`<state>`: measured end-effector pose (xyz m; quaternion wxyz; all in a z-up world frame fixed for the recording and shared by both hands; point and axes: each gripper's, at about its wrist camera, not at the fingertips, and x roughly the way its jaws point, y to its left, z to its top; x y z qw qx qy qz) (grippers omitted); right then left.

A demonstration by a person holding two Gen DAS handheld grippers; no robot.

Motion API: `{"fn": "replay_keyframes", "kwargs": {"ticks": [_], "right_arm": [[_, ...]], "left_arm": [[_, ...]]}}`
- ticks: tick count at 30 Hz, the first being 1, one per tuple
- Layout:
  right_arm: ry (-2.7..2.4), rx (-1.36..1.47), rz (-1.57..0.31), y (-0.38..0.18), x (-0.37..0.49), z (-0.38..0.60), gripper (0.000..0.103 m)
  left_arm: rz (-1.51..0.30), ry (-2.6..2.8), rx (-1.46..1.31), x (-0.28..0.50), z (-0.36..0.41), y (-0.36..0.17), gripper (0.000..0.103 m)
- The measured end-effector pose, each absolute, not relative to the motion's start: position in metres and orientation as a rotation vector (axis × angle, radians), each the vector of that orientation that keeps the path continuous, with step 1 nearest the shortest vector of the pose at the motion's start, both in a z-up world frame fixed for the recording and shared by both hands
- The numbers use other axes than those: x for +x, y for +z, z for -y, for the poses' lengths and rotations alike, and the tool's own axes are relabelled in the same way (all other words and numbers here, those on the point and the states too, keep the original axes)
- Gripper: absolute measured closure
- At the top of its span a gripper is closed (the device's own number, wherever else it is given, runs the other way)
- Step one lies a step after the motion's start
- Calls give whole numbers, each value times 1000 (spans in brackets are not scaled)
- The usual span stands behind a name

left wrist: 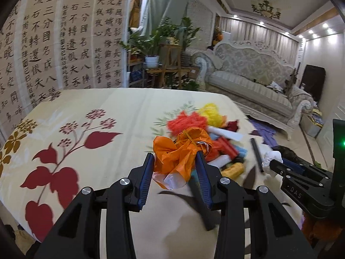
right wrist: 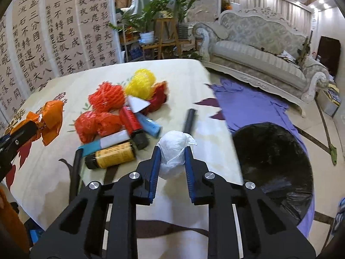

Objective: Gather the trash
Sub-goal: 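Carry the tissue and orange bag over the black bin and release both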

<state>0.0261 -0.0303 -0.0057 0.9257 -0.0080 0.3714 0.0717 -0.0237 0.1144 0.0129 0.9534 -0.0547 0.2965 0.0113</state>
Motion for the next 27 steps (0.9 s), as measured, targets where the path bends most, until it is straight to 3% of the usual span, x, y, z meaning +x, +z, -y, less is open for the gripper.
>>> {"fn": "replay_keyframes", "kwargs": {"ticks": [27], "right_arm": [[-123, 86, -745, -24, 27, 175, 81]], "left_arm": [[-608, -303, 17, 24, 54, 5, 63]]}}
